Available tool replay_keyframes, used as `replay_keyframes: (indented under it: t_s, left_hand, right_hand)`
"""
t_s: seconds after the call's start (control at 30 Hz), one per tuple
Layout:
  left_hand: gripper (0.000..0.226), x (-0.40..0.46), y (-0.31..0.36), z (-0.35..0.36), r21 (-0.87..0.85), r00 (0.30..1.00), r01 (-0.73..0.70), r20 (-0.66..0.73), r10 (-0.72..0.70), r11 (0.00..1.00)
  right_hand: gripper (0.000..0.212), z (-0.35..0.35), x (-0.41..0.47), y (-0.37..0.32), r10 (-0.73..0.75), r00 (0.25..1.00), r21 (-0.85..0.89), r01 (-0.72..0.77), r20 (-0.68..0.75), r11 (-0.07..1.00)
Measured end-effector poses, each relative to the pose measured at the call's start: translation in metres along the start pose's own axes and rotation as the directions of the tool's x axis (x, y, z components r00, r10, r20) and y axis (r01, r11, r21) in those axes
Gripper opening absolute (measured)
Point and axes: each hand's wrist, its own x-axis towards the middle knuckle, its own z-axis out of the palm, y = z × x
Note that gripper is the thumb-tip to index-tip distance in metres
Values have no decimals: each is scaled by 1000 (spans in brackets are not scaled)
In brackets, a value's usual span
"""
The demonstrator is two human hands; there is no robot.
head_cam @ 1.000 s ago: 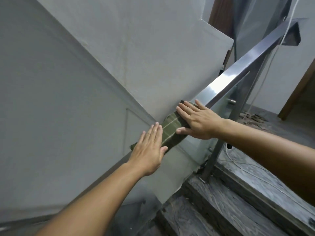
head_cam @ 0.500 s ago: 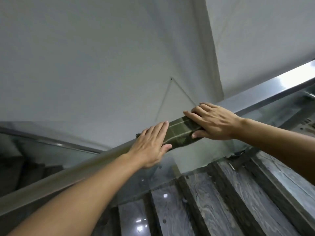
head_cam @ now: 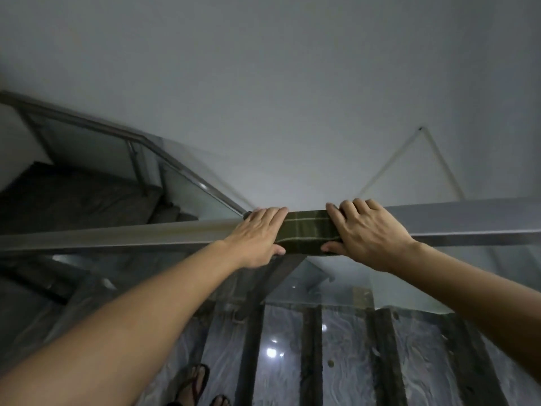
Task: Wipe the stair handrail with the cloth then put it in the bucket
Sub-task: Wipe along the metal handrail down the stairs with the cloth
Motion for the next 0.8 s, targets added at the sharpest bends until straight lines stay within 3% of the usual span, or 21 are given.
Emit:
replay_keyframes:
  t_s: [0.33,0.8]
  left_hand:
    - [77,-59,-145,24,-30,973,229,46,-227,973]
    - [77,-166,-413,93,-81,962,267,-35,-270,960]
  right_hand:
    - [73,-10,107,-147,-27,998,53,30,-60,998]
    - [67,-19,278,-370,-106,988,64,113,-112,992]
